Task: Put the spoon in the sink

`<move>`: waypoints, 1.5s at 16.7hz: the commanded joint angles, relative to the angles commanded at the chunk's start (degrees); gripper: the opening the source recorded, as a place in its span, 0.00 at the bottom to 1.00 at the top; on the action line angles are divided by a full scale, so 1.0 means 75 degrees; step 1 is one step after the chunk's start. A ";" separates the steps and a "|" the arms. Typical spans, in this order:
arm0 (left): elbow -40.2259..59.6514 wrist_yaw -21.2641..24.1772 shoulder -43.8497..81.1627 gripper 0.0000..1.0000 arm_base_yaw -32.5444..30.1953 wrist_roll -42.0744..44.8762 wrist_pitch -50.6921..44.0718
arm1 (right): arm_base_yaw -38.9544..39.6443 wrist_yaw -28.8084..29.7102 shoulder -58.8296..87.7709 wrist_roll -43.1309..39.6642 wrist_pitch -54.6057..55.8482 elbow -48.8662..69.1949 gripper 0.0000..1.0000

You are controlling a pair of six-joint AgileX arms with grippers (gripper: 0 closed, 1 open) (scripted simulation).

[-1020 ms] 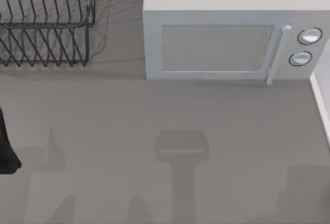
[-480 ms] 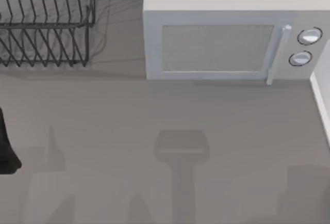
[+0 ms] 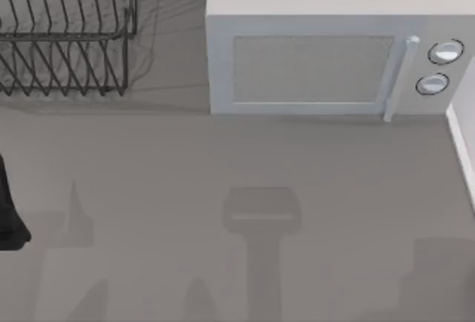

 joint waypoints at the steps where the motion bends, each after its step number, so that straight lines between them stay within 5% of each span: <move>1: 0.0000 0.0000 0.0000 1.00 0.0000 0.0000 0.0000 | 0.0000 0.0000 0.0000 0.0000 0.0000 0.0000 0.00; 7: 0.0000 0.0000 0.0000 1.00 0.0000 0.0000 0.0000 | 0.0000 0.0000 0.0000 0.0000 0.0000 0.0000 0.00; 19: 0.0000 0.0000 0.0000 1.00 0.0000 0.0000 0.0000 | -0.0015 0.0056 -0.1665 -0.0051 -0.3717 0.2192 0.00; 25: 0.0000 0.0000 0.0000 1.00 0.0000 0.0000 0.0000 | -0.0009 0.0052 -0.1865 -0.0046 -0.4115 0.2464 0.00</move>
